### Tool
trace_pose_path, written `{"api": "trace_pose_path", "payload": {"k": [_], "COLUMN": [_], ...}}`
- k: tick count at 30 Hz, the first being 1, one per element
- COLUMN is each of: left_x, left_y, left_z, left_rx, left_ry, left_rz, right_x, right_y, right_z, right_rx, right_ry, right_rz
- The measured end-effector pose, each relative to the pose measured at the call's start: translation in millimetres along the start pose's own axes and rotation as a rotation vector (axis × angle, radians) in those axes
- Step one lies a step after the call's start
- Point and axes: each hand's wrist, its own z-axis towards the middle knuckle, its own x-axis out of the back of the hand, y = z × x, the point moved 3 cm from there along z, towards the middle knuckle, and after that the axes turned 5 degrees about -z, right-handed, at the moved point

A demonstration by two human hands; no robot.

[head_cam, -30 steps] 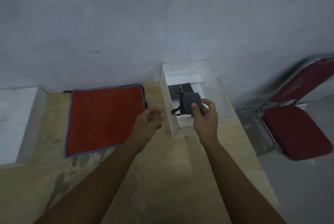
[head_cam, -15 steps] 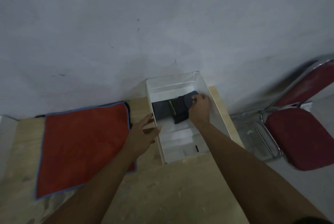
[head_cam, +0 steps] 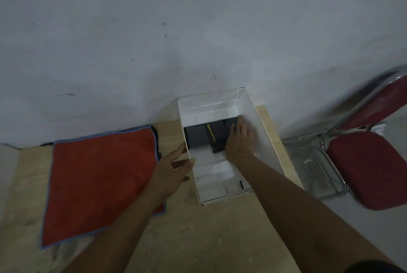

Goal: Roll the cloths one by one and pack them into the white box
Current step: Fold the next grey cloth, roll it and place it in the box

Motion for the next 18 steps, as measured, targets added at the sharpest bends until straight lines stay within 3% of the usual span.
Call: {"api": "trace_pose_path", "payload": {"k": [3, 11, 14, 18], "left_x": [-0.1, -1.0, 6.2, 27.8], "left_y": [4.1, 8.1, 6.2, -4.5], "left_z": [-2.0, -6.4, -11.1, -22.7], "left_rx": [-0.016, -0.019, -0.013, 0.003], "left_ry": [-0.007, -0.019, -0.002, 0.036], "left_rz": [0.053, 0.130, 0.150, 0.148], "right_x": [1.0, -1.0, 18.9, 56.4], "right_y": [-4.9, 14.2, 16.2, 3.6], "right_z": [0.1, -2.6, -15.3, -43.9], "right_rx": [0.034, 0.070, 0.042, -0.028], "right_ry": [0.001, -0.196, -0.080, 0.279], "right_rz": [-0.007, 0.342, 0.435, 0.818]}}
